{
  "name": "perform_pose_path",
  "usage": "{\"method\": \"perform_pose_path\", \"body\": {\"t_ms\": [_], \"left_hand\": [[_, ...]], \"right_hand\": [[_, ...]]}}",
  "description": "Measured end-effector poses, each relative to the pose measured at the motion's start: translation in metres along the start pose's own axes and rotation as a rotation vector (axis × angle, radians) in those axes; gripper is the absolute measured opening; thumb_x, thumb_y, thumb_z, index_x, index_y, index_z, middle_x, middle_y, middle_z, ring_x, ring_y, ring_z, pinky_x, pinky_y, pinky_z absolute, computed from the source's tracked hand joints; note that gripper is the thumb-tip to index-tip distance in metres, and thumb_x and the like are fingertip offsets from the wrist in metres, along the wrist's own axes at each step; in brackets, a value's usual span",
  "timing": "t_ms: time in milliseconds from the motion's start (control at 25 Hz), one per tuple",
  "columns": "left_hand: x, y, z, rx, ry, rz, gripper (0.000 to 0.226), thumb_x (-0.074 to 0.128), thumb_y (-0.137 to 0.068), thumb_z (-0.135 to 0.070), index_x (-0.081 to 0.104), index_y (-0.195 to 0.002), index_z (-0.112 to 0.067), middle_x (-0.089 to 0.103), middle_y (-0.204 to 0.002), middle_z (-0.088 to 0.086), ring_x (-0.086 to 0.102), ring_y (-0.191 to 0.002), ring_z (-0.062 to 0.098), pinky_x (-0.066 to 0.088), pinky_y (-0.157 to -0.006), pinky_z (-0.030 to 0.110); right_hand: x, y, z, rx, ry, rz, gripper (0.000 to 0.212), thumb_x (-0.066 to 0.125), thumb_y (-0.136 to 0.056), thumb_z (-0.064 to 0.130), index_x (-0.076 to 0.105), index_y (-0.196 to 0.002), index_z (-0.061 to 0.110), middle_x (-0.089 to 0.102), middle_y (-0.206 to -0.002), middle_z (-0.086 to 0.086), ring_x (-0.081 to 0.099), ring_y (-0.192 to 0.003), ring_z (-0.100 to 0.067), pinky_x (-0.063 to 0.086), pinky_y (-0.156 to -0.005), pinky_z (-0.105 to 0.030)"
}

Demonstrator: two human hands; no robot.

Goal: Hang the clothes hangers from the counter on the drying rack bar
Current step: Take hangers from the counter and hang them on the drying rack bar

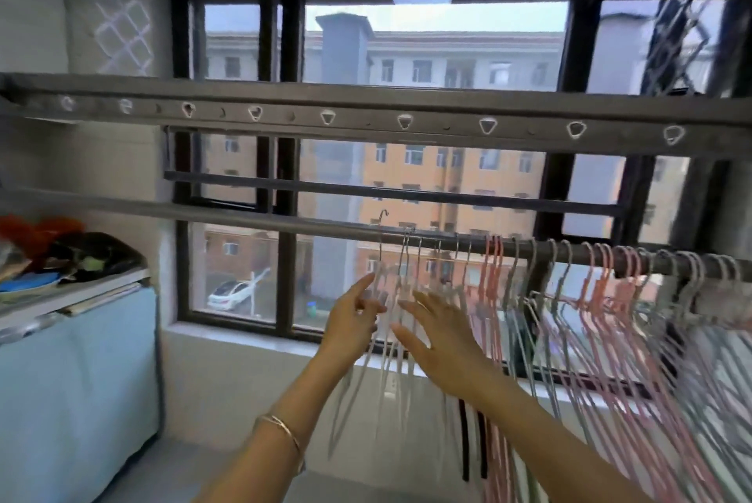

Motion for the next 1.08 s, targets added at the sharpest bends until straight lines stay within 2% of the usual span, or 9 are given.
{"method": "perform_pose_path", "body": {"t_ms": [120, 200, 280, 400, 480, 560, 760, 920, 1080], "left_hand": [[0.014, -0.001, 0.003, 0.023, -0.105, 0.026, 0.042, 0.042, -0.099, -0.014, 0.042, -0.140, -0.024, 0.064, -0.105, 0.006, 0.059, -0.082, 0.015, 0.049, -0.066, 0.019], [0.022, 0.002, 0.004, 0.018, -0.166, 0.049, 0.042, 0.042, -0.099, -0.019, 0.040, -0.140, -0.025, 0.059, -0.112, 0.002, 0.057, -0.083, 0.009, 0.042, -0.061, 0.010], [0.031, 0.009, 0.000, -0.006, -0.188, 0.094, 0.044, 0.043, -0.099, -0.021, 0.035, -0.142, -0.023, 0.054, -0.121, 0.001, 0.055, -0.081, 0.003, 0.042, -0.060, 0.011], [0.041, 0.020, -0.022, 0.048, -0.277, 0.078, 0.050, 0.047, -0.097, -0.021, 0.030, -0.144, -0.016, 0.045, -0.131, -0.003, 0.053, -0.117, 0.021, 0.048, -0.085, 0.024], [0.051, 0.029, -0.049, 0.157, -0.391, -0.002, 0.056, 0.048, -0.096, -0.027, 0.024, -0.146, -0.018, 0.035, -0.147, 0.002, 0.032, -0.136, 0.022, 0.032, -0.107, 0.032], [0.080, 0.045, -0.083, 0.281, -0.453, -0.010, 0.058, 0.046, -0.096, -0.034, 0.022, -0.147, -0.021, 0.029, -0.151, 0.001, 0.023, -0.140, 0.019, 0.021, -0.113, 0.034], [0.218, 0.092, -0.140, 0.484, -0.501, 0.170, 0.055, 0.044, -0.096, -0.038, 0.026, -0.146, -0.023, 0.026, -0.152, -0.002, 0.018, -0.141, 0.015, 0.018, -0.115, 0.032], [0.368, 0.139, -0.175, 0.528, -0.473, 0.289, 0.056, 0.044, -0.096, -0.039, 0.025, -0.146, -0.023, 0.023, -0.154, 0.000, 0.015, -0.143, 0.018, 0.013, -0.117, 0.032], [0.518, 0.186, -0.201, 0.547, -0.478, 0.388, 0.058, 0.041, -0.096, -0.040, 0.021, -0.148, -0.021, 0.017, -0.157, 0.002, 0.010, -0.145, 0.022, 0.009, -0.119, 0.036]], "right_hand": [[-0.008, 0.008, -0.004, 0.036, -0.028, -0.049, 0.049, 0.033, -0.096, 0.050, 0.028, -0.142, 0.035, 0.013, -0.156, 0.011, 0.001, -0.144, -0.009, -0.001, -0.118, -0.037], [-0.014, 0.016, -0.007, 0.041, -0.025, -0.082, 0.049, 0.032, -0.095, 0.051, 0.030, -0.141, 0.034, 0.016, -0.155, 0.011, 0.003, -0.144, -0.009, -0.001, -0.117, -0.035], [-0.021, 0.025, -0.013, 0.047, -0.019, -0.107, 0.049, 0.031, -0.095, 0.051, 0.031, -0.141, 0.034, 0.018, -0.154, 0.011, 0.005, -0.144, -0.009, -0.001, -0.116, -0.033], [-0.039, 0.044, -0.028, 0.076, -0.036, -0.150, 0.046, 0.034, -0.096, 0.048, 0.034, -0.140, 0.033, 0.021, -0.153, 0.012, 0.006, -0.143, -0.006, -0.002, -0.115, -0.030], [-0.059, 0.060, -0.049, 0.102, -0.041, -0.193, 0.045, 0.036, -0.095, 0.047, 0.035, -0.139, 0.034, 0.022, -0.152, 0.014, 0.008, -0.142, -0.005, 0.000, -0.115, -0.031], [-0.080, 0.080, -0.082, 0.128, -0.063, -0.240, 0.045, 0.037, -0.094, 0.049, 0.037, -0.137, 0.036, 0.024, -0.150, 0.016, 0.011, -0.142, -0.006, 0.004, -0.115, -0.032], [-0.160, 0.164, -0.183, 0.199, -0.043, -0.401, 0.054, 0.036, -0.087, 0.056, 0.044, -0.134, 0.030, 0.030, -0.145, 0.017, 0.021, -0.138, -0.005, 0.017, -0.116, -0.035], [-0.238, 0.263, -0.289, 0.314, -0.009, -0.438, 0.044, 0.043, -0.092, 0.042, 0.044, -0.134, 0.029, 0.030, -0.145, 0.013, 0.020, -0.139, -0.007, 0.017, -0.107, -0.009], [-0.311, 0.373, -0.398, 0.473, 0.001, -0.519, 0.051, 0.041, -0.087, 0.050, 0.043, -0.134, 0.031, 0.030, -0.148, 0.012, 0.024, -0.139, -0.008, 0.022, -0.113, -0.028]]}}
Point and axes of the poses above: each hand's wrist, its own y-axis away from the middle knuckle, its own x-axis out of the palm, z = x × y, the point moved 10 cm from there along -y, towards the middle knuckle
